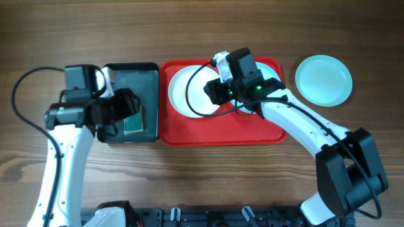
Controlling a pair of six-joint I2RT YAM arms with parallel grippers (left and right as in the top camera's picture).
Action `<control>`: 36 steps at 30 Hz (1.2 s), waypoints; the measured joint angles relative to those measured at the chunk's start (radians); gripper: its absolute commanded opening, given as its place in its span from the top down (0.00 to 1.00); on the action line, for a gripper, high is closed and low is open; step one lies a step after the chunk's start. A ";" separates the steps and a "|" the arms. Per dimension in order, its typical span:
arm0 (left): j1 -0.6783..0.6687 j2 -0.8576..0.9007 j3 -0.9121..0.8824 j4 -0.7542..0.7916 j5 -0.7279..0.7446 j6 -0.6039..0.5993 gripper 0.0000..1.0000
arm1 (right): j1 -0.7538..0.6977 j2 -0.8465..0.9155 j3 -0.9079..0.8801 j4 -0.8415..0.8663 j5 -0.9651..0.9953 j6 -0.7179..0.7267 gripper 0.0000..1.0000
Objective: Clean dirty plates on tray and stack at the side
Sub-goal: 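Reach the left gripper into the black tray and grasp the sponge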
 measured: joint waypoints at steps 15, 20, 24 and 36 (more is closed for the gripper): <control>-0.079 0.252 0.000 0.037 -0.286 0.069 0.55 | 0.000 0.007 0.000 0.003 -0.004 0.004 0.46; -0.079 0.311 0.000 0.048 -0.290 0.096 0.55 | 0.000 0.007 0.000 0.003 -0.004 0.004 0.46; -0.079 0.337 0.000 0.069 -0.290 0.149 0.59 | 0.000 0.007 0.000 0.003 -0.004 0.004 0.46; -0.079 0.342 0.000 0.093 -0.290 0.200 0.59 | 0.000 0.007 0.000 0.003 -0.004 0.004 0.45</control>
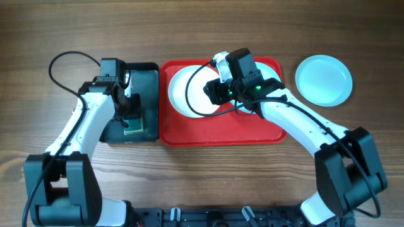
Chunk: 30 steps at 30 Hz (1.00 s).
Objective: Clean dirty plates on tray and stack at the side
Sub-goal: 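Reach the left gripper into the black tray and grasp the sponge, then rub the sponge in the water of the black tray with left gripper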
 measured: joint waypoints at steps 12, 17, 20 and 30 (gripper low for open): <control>0.000 0.001 -0.138 0.175 0.000 0.003 0.59 | 0.000 0.000 0.000 0.000 0.000 0.000 0.46; 0.000 0.001 -0.145 0.183 0.000 0.002 0.60 | 0.000 0.000 0.000 0.000 0.000 0.000 0.46; 0.000 0.001 -0.145 0.182 0.000 0.002 0.59 | 0.000 0.000 0.000 0.000 0.000 0.000 0.46; 0.026 -0.047 -0.144 0.171 0.001 -0.021 0.62 | 0.000 0.000 0.000 0.000 0.004 0.000 0.46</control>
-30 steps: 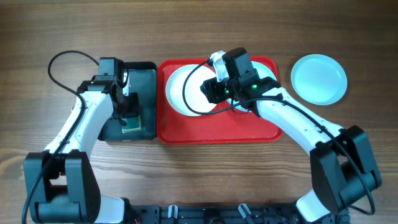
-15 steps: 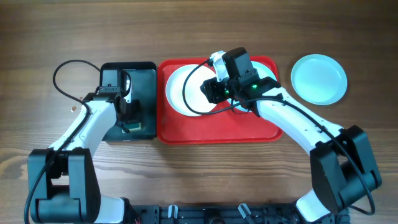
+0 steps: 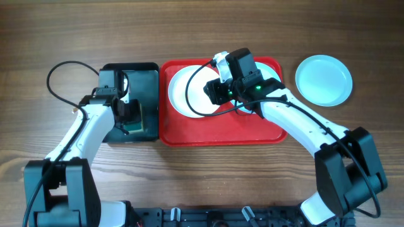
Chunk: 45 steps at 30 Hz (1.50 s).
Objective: Clean dirty plates on tray and stack at the side
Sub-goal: 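Rub the sponge in the water of the black tray with left gripper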
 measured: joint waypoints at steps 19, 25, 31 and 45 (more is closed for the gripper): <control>0.008 0.031 0.001 0.008 0.018 -0.011 0.76 | 0.000 0.000 0.000 0.000 0.005 0.000 0.46; 0.008 0.031 0.002 0.012 0.026 -0.014 0.71 | 0.000 0.000 0.000 0.000 0.007 0.000 0.46; 0.008 0.030 0.002 0.012 0.026 -0.014 0.68 | 0.000 0.000 0.000 0.000 0.007 0.000 0.46; 0.008 0.037 0.002 0.016 0.045 -0.014 0.72 | 0.000 0.000 0.000 0.000 0.007 0.000 0.46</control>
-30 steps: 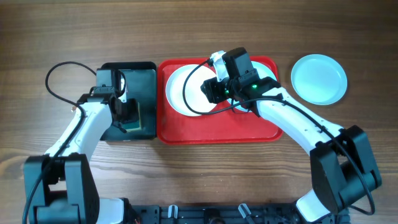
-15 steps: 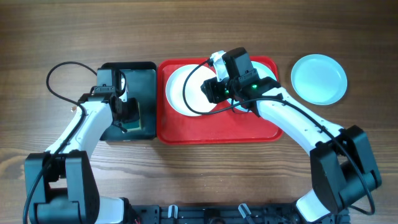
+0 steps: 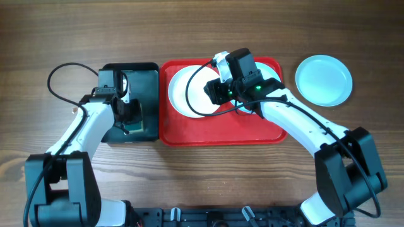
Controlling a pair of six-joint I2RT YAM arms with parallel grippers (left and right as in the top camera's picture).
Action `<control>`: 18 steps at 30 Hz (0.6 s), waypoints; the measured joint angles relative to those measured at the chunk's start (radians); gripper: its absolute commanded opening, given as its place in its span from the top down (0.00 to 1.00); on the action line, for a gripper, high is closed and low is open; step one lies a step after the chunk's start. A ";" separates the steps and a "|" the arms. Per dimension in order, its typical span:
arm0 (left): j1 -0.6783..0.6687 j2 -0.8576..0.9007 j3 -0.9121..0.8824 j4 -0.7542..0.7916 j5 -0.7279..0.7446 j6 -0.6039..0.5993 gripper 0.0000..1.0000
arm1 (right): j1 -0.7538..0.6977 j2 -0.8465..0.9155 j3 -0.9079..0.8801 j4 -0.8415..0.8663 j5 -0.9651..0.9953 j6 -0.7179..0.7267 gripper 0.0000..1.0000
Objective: Clean dirty plates on tray and stack at the side
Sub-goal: 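Rub the sponge in the water of the black tray with left gripper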
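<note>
A white plate [image 3: 187, 92] lies in the left half of the red tray [image 3: 189, 135]. My right gripper [image 3: 213, 92] sits over the plate's right rim, its fingers hidden under the wrist. A sliver of a light blue plate [image 3: 243, 108] shows on the tray beneath that arm. Another light blue plate [image 3: 324, 80] rests on the table to the right of the tray. My left gripper [image 3: 129, 121] is down inside the black bin [image 3: 148, 72], on top of the green sponge [image 3: 130, 130], which is mostly covered. Its jaws cannot be made out.
The black bin stands right against the tray's left edge. Cables loop from both wrists, one over the white plate. The wooden table stretches beyond both arms. A black rail runs along the front edge.
Almost nothing changed. My left wrist shifted very slightly inside the bin, still over the sponge. The right arm and all plates stayed put.
At first my left gripper hung over the bin's left side with the green sponge in plain sight. Then it had swung in over the sponge and covered it. It has stayed low there since. My right gripper never left the white plate's rim.
</note>
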 measured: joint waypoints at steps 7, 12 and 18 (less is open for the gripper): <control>0.000 0.076 0.015 0.023 0.005 0.001 0.96 | 0.000 0.000 0.000 0.000 0.000 0.000 0.46; 0.000 0.077 0.015 0.022 0.011 0.000 0.96 | 0.000 0.000 0.000 0.000 0.000 0.000 0.45; 0.000 0.031 0.038 -0.020 0.011 0.000 0.96 | 0.000 0.000 0.000 0.000 0.000 0.000 0.44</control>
